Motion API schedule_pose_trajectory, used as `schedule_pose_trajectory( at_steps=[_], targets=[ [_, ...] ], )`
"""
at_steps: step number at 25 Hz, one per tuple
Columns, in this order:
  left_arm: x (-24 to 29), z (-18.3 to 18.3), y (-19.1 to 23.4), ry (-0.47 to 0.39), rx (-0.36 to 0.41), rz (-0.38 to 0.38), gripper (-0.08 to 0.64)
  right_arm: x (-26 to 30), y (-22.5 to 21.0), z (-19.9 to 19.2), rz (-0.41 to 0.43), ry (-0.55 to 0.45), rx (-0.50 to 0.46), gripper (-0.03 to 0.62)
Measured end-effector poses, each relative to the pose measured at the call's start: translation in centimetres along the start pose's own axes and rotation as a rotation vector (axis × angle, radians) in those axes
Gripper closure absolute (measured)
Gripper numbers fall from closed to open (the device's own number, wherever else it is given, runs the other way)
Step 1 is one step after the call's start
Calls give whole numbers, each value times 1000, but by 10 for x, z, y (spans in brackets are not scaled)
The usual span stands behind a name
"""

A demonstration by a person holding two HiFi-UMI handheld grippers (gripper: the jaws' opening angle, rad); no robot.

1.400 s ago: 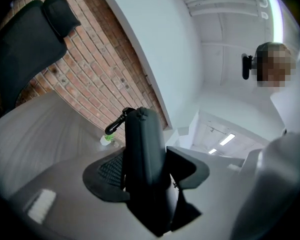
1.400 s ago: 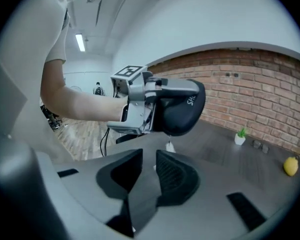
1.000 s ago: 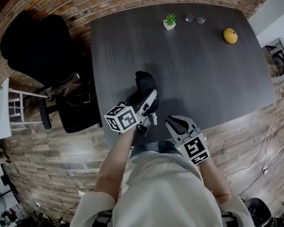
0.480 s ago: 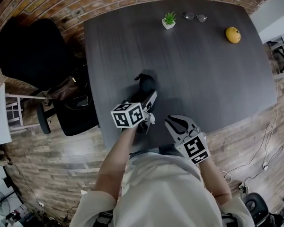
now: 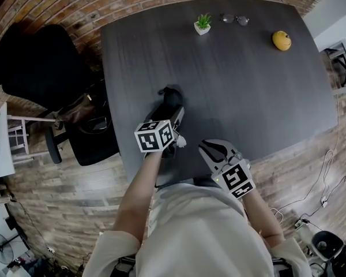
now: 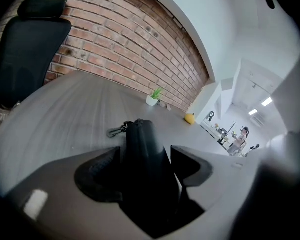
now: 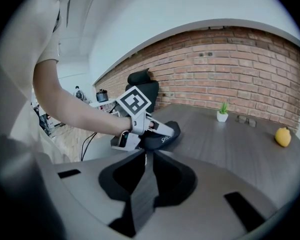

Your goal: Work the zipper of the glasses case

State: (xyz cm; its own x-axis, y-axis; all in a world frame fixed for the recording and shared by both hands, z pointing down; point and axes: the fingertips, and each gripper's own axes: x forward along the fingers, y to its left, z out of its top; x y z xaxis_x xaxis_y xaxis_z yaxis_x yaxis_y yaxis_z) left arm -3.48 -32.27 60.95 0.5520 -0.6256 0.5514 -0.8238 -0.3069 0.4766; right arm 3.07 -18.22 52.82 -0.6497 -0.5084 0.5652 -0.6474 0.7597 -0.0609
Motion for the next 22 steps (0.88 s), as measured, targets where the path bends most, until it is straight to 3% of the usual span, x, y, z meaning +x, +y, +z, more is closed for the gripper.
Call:
schedule_pose_trajectory(
  at_steps=[5,9,16,22],
  targets=[
    [-19,6,13,-34,30,97,253,-6,4,2,2,-11,-24,537],
    [-29,-1,14,-11,55,113,253,-14,7,5,-9,-30,-49,537],
    [-71,7,-19,-93,98,94,255,-38,14,11,-61,-100,-67,538],
    [-126,5,-59,-178,161,92,379,-65,14,17,-98,-182,-26,549]
  ],
)
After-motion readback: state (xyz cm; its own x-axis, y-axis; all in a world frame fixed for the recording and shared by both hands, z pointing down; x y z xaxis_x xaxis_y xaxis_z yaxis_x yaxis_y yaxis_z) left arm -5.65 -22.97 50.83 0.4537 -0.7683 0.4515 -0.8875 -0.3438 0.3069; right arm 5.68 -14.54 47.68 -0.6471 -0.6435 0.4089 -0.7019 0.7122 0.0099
